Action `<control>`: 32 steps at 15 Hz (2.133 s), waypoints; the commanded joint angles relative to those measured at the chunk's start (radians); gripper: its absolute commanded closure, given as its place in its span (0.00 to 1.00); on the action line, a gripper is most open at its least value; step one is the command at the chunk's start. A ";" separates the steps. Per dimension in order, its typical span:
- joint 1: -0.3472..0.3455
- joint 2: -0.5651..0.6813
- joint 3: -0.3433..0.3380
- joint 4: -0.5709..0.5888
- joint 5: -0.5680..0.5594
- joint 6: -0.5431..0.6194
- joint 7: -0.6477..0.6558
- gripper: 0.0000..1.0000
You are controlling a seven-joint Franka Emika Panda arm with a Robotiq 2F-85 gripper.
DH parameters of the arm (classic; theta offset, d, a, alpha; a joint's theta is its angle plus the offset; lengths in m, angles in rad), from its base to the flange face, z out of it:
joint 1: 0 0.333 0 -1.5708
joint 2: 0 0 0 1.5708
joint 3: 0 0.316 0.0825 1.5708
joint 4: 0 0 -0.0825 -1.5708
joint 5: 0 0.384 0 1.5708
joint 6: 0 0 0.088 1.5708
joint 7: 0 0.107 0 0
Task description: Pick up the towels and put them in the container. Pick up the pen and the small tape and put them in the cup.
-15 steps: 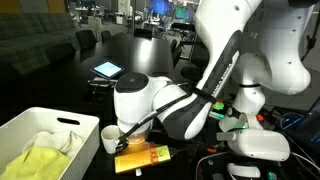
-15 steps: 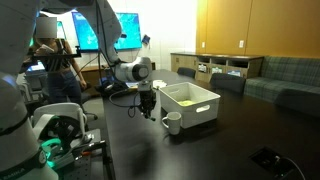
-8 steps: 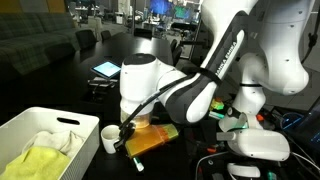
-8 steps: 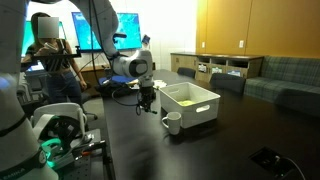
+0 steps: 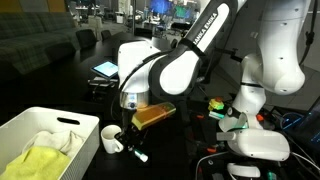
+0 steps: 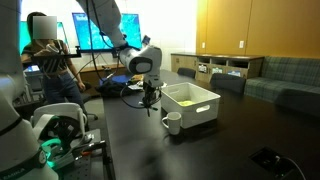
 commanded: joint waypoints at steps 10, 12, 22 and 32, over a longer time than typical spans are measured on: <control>-0.035 -0.025 -0.197 0.204 0.109 -0.465 -0.412 0.95; -0.049 -0.003 -0.218 0.278 0.111 -0.550 -0.452 0.95; -0.094 0.182 -0.241 0.562 0.148 -0.866 -0.611 0.95; -0.178 0.310 -0.269 0.519 0.535 -0.941 -0.635 0.95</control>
